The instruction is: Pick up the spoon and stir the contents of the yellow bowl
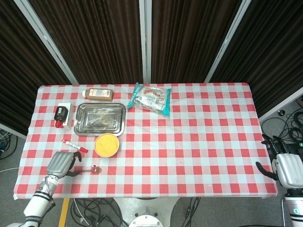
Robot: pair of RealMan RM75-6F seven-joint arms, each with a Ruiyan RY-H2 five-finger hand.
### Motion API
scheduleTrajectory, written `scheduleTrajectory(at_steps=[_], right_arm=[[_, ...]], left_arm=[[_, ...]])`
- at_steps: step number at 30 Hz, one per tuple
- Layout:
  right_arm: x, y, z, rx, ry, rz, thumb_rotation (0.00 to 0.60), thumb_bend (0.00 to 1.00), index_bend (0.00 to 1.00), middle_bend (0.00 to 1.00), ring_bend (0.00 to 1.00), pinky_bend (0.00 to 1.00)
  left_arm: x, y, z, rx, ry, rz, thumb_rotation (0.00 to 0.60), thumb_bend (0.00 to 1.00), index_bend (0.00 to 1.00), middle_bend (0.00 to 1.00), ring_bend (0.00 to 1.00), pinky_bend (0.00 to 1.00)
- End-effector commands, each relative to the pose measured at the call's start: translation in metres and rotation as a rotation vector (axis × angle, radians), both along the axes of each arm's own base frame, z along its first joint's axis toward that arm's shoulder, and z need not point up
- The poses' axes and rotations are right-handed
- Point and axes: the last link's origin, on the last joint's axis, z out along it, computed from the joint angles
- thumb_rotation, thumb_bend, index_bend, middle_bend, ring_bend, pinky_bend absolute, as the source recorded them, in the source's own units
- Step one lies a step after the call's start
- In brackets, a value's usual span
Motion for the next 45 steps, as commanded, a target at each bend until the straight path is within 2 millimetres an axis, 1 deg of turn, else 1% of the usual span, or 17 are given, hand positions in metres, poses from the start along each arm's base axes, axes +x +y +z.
scheduleTrajectory(at_steps=[1,6,13,18,26,37,45], right_arm=[[0.000,-0.001,-0.001,0.005,0.000,-0.002,0.600,0.19,0.12,0.28,0.11,0.22],[0.000,-0.002,-0.002,0.010,0.003,-0.006,0.600,0.19,0.12,0.28,0.11,0.22],[-0.001,-0.003,-0.002,0.011,0.005,-0.013,0.600,0.19,0.12,0.28,0.11,0.22],[-0.001,-0.002,-0.001,0.009,0.005,-0.015,0.600,0.19,0.12,0.28,0.11,0.22],[-0.002,-0.001,-0.001,0.007,0.005,-0.019,0.600,0.19,0.12,0.28,0.11,0.21],[-0.002,-0.001,0.000,0.005,0.009,-0.024,0.600,0.19,0.12,0.28,0.11,0.21],[-0.001,-0.001,0.000,0.000,0.009,-0.023,0.600,0.19,0.12,0.28,0.11,0.21]], left_arm=[[0.000,-0.002,-0.014,-0.038,0.005,0.008,0.600,0.19,0.57,0.94,0.93,1.00],[0.001,-0.001,-0.027,-0.051,-0.002,0.034,0.600,0.22,0.57,0.94,0.93,1.00],[0.002,-0.004,-0.038,-0.091,0.010,0.063,0.600,0.25,0.57,0.94,0.93,1.00],[-0.001,-0.004,-0.043,-0.091,0.040,0.072,0.600,0.26,0.57,0.94,0.93,1.00],[-0.002,-0.002,-0.043,-0.094,0.042,0.086,0.600,0.33,0.58,0.94,0.93,1.00],[-0.006,0.000,-0.042,-0.109,0.056,0.096,0.600,0.37,0.58,0.94,0.93,1.00],[-0.005,0.000,-0.038,-0.091,0.064,0.076,0.600,0.41,0.63,0.94,0.93,1.00]])
